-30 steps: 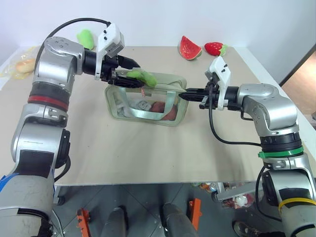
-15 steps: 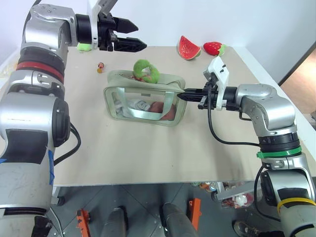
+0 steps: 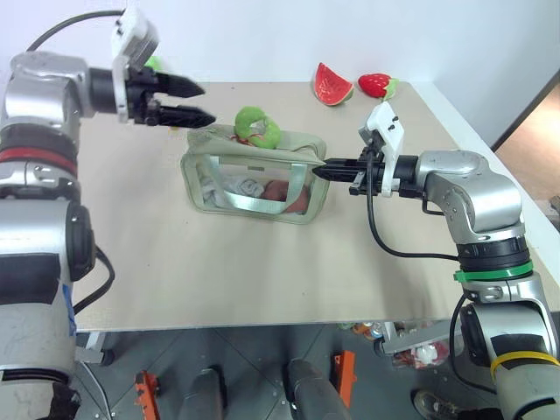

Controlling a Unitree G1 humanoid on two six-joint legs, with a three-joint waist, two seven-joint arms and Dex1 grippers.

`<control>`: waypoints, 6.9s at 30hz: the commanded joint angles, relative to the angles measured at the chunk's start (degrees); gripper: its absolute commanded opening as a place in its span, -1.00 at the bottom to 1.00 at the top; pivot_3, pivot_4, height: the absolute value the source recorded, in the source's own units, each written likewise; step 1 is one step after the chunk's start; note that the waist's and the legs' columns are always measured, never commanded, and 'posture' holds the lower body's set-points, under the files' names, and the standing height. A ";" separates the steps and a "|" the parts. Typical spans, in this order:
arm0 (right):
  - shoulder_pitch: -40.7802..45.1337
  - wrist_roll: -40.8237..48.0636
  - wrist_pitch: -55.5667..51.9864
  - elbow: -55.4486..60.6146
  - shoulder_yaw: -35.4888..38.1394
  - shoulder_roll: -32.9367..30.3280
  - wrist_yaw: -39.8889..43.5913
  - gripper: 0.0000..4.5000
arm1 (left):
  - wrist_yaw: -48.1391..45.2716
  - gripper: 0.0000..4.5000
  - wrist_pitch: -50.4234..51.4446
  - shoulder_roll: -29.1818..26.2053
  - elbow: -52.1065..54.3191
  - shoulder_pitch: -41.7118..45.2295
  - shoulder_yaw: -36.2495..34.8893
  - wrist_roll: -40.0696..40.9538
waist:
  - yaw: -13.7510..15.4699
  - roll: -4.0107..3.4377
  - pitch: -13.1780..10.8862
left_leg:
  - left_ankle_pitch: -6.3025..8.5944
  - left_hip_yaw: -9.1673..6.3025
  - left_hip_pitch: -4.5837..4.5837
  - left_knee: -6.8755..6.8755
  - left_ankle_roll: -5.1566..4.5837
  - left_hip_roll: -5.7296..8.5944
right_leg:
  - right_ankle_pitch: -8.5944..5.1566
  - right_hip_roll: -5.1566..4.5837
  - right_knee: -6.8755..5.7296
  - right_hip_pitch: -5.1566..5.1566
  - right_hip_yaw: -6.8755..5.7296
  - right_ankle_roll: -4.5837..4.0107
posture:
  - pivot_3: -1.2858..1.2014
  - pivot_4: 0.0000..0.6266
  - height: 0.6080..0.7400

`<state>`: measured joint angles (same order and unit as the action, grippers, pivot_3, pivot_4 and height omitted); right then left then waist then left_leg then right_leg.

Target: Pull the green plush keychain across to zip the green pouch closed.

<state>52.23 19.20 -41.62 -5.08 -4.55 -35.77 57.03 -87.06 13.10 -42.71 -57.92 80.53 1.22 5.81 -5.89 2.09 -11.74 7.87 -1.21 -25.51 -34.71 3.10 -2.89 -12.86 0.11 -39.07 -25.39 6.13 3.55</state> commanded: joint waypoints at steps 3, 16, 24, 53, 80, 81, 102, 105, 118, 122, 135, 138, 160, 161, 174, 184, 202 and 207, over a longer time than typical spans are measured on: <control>0.78 1.10 0.20 1.85 1.26 -0.20 -0.05 -1.00 | -1.23 0.62 5.02 -3.69 9.36 -6.09 -1.86 2.57 | 0.03 0.00 0.00 | 0.00 -0.04 -0.01 -0.04 0.00 0.00 | 0.00 0.00 -0.02 0.01 -0.07 -0.01 | 0.03 -0.52 1.00; 0.71 1.31 -0.31 2.75 1.72 -0.63 -0.17 -1.00 | 3.68 0.62 8.61 -1.36 17.31 -16.13 -1.94 3.99 | 0.22 0.00 0.00 | 0.00 -0.05 -0.01 -0.15 0.00 -0.02 | 0.04 0.01 -0.04 0.05 -0.09 -0.05 | 0.03 -0.52 1.00; -0.01 1.76 -1.40 4.47 2.38 -1.58 -0.75 -1.00 | 7.82 -0.04 8.47 2.32 15.60 -15.26 -2.97 5.32 | 0.33 0.00 0.00 | 0.00 -0.05 -0.02 -0.20 0.00 -0.01 | 0.04 0.01 -0.04 0.07 -0.09 -0.05 | 0.03 -0.52 1.00; 2.49 8.04 -2.74 1.22 8.24 -4.79 -0.28 -1.00 | 9.27 -0.97 13.82 2.97 26.11 -21.81 -2.45 9.44 | 0.30 0.00 0.00 | 0.00 -0.04 -0.01 -0.23 0.00 0.01 | 0.05 0.00 -0.04 0.08 -0.06 -0.04 | 0.03 -0.52 1.00; 14.38 11.63 -2.58 -7.91 10.01 1.72 -4.50 0.68 | 11.05 -1.00 12.99 3.02 26.07 -21.69 -2.20 9.92 | 0.08 0.00 0.00 | 0.00 -0.03 0.05 -0.24 0.00 -0.02 | 0.10 0.03 -0.04 0.10 -0.05 -0.09 | 0.03 -0.52 1.00; 15.38 10.52 -2.33 -9.28 8.80 2.36 -4.85 0.68 | 11.09 -1.00 12.83 3.14 25.82 -21.55 -2.13 9.84 | 0.05 0.00 0.00 | 0.00 -0.03 0.06 -0.24 -0.01 -0.02 | 0.11 0.03 -0.03 0.10 -0.04 -0.10 | 0.03 -0.52 1.00; 32.83 -9.14 11.89 -41.89 -4.99 13.53 3.16 0.68 | 13.37 -1.00 14.34 4.20 30.86 -24.95 -2.08 11.21 | 0.08 -0.02 -0.01 | -0.03 -0.05 -0.02 -0.14 -0.04 0.00 | 0.09 0.00 0.00 0.06 -0.09 -0.05 | 0.03 -0.52 1.00; 32.77 -9.65 12.24 -42.41 -4.91 14.21 3.67 0.68 | 13.78 -1.00 14.64 4.12 31.32 -25.18 -2.12 11.36 | 0.08 -0.02 -0.01 | -0.03 -0.07 -0.02 -0.14 -0.04 0.00 | 0.10 0.00 0.00 0.07 -0.10 -0.05 | 0.03 -0.52 1.00; 32.26 -9.91 13.93 -41.98 -2.96 14.39 3.68 -0.64 | 14.55 -1.00 14.01 4.48 29.71 -24.36 -1.39 10.86 | 0.06 -0.02 -0.01 | -0.04 -0.09 -0.01 -0.14 -0.03 0.01 | 0.10 0.00 0.00 0.08 -0.12 -0.05 | 0.03 -0.52 1.00; 32.68 -10.45 14.21 -42.77 -2.49 14.00 3.05 -0.98 | 14.52 -1.00 13.85 4.70 28.92 -23.92 -1.29 10.79 | 0.06 -0.02 -0.01 | -0.04 -0.10 -0.01 -0.14 -0.03 0.01 | 0.10 -0.01 0.00 0.08 -0.13 -0.05 | 0.03 -0.52 1.00; 29.86 -9.24 12.25 -30.54 -1.22 2.14 11.14 -0.98 | 14.50 -1.00 13.32 5.70 26.93 -23.27 -1.01 10.32 | 0.49 -0.04 -0.02 | -0.04 -0.10 -0.02 -0.14 -0.02 0.05 | 0.05 -0.07 0.00 0.09 -0.16 0.00 | 0.03 -0.52 1.00; 26.34 -9.59 13.24 -24.64 -1.84 -2.24 13.54 -0.98 | 14.47 -1.00 13.34 5.76 27.00 -23.42 -1.01 10.33 | 0.68 -0.03 -0.02 | -0.03 -0.10 -0.02 -0.13 -0.02 0.06 | 0.02 -0.08 0.02 0.11 -0.16 0.01 | 0.03 -0.52 1.00; -10.28 -33.94 51.72 -2.59 -8.28 -19.90 -0.58 -0.98 | 14.50 -1.00 15.89 4.61 29.53 -25.10 -1.40 11.04 | 1.46 0.17 0.11 | -0.07 0.09 0.22 -0.09 0.07 0.12 | -0.03 -0.15 0.06 0.23 0.03 0.01 | 0.03 -0.52 1.00; -12.57 -34.96 51.84 -1.34 -9.02 -19.19 -1.23 -0.98 | 14.53 -1.00 16.10 4.52 29.76 -25.27 -1.41 11.11 | 1.47 0.15 0.10 | -0.07 0.10 0.22 -0.08 0.07 0.12 | -0.04 -0.15 0.06 0.22 0.05 0.02 | 0.03 -0.52 1.00; -12.75 -44.43 52.72 -9.68 -12.77 -7.57 -12.43 -0.98 | 15.55 -1.00 18.90 4.21 32.51 -26.35 -1.95 11.93 | 0.79 0.04 0.06 | -0.28 0.17 0.45 -0.28 0.01 0.14 | 0.01 -0.15 0.01 0.41 0.16 -0.36 | 0.03 -0.52 1.00; -12.47 -23.61 31.86 -10.91 2.69 -8.33 -2.79 -0.06 | 18.40 0.19 28.13 3.16 37.81 -28.10 -6.87 18.41 | 0.86 0.06 0.04 | -0.29 0.07 0.32 -0.20 -0.01 0.17 | 0.22 -0.15 0.04 0.38 0.13 0.08 | 0.03 -0.52 1.00; -38.26 16.27 -3.36 17.28 34.36 -0.32 -10.98 0.05 | 43.85 0.51 34.72 9.91 56.32 -53.99 -34.58 33.46 | 0.95 0.14 0.10 | -0.29 0.05 0.49 -0.24 -0.03 0.15 | 0.02 -0.20 0.08 0.60 0.05 -0.33 | 0.03 -0.52 1.00; -37.77 15.28 -3.02 24.12 34.81 11.50 -28.95 0.05 | 52.86 0.51 32.02 18.13 61.63 -60.33 -35.49 33.53 | 0.85 0.21 0.11 | -0.29 0.07 0.38 -0.66 -0.03 0.17 | 0.11 -0.21 0.10 0.59 0.10 -0.35 | 0.03 -0.52 1.00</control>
<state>13.36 34.61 -45.62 13.10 29.85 -28.81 38.65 -39.66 47.67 -27.73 -0.26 22.44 -33.22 38.98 -5.05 2.30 -11.63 7.59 -1.14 -25.11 -35.37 3.08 -2.72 -12.73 -0.11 -38.90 -24.77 6.25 3.19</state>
